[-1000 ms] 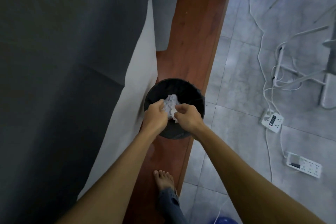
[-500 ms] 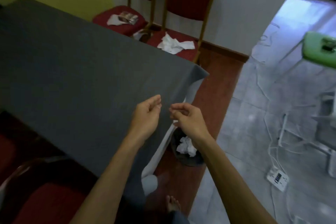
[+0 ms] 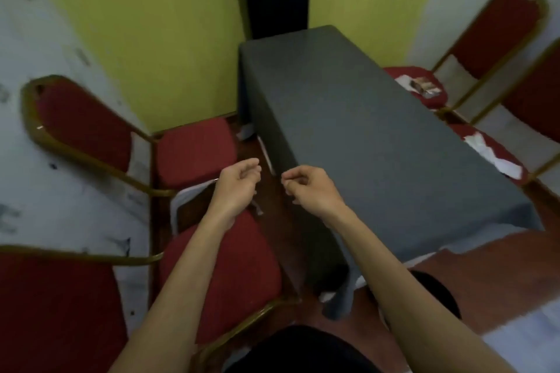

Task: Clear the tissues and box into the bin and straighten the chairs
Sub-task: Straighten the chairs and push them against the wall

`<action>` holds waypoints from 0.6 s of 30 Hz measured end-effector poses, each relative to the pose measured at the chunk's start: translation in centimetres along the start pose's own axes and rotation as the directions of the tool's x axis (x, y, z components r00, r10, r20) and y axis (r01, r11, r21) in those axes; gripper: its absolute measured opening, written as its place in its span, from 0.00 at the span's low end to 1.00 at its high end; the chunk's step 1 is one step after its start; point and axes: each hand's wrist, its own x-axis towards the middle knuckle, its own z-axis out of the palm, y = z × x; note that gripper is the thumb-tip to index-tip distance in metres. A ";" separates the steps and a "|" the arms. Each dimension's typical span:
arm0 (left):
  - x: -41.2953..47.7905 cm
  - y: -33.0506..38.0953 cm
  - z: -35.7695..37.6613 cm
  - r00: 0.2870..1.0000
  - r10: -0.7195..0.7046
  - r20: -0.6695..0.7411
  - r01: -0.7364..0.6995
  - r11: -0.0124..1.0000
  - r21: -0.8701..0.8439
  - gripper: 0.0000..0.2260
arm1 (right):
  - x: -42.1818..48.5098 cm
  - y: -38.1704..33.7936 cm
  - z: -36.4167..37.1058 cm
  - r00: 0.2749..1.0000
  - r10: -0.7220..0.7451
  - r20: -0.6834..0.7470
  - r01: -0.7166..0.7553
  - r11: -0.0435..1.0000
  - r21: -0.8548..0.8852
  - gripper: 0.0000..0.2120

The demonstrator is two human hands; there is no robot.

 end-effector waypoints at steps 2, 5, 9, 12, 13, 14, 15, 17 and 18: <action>-1.3 -2.0 -4.8 0.997 -0.041 -0.070 0.038 0.999 -0.033 0.16 | -0.3 -1.5 4.5 0.997 -0.015 0.079 0.018 0.999 -0.034 0.04; -3.6 -5.0 -11.7 0.980 -0.116 -0.160 0.099 0.989 -0.112 0.14 | -1.3 -3.4 11.4 0.982 -0.034 0.188 0.053 0.994 -0.100 0.04; -6.6 -8.6 -19.8 0.946 -0.210 -0.245 0.153 0.961 -0.232 0.09 | -3.0 -5.1 20.1 0.933 -0.044 0.358 0.126 0.970 -0.209 0.06; -8.2 -10.7 -24.5 0.919 -0.243 -0.311 0.155 0.947 -0.282 0.11 | -4.3 -6.1 26.1 0.904 -0.059 0.423 0.182 0.950 -0.255 0.06; -8.8 -11.3 -25.9 0.908 -0.244 -0.341 0.145 0.946 -0.290 0.11 | -4.8 -6.4 28.0 0.895 -0.063 0.442 0.198 0.943 -0.266 0.07; -9.4 -12.0 -27.1 0.895 -0.243 -0.375 0.135 0.947 -0.291 0.11 | -5.3 -6.7 29.7 0.883 -0.066 0.464 0.212 0.939 -0.270 0.07; -10.2 -12.6 -28.4 0.878 -0.239 -0.415 0.126 0.952 -0.280 0.11 | -5.7 -7.0 31.4 0.869 -0.068 0.491 0.228 0.934 -0.274 0.06; -11.9 -13.8 -31.0 0.835 -0.229 -0.500 0.132 0.966 -0.223 0.12 | -6.6 -7.6 34.4 0.834 -0.073 0.546 0.266 0.922 -0.283 0.05; -12.8 -14.4 -32.2 0.804 -0.230 -0.548 0.147 0.970 -0.192 0.12 | -7.1 -7.8 35.9 0.816 -0.071 0.574 0.281 0.916 -0.285 0.06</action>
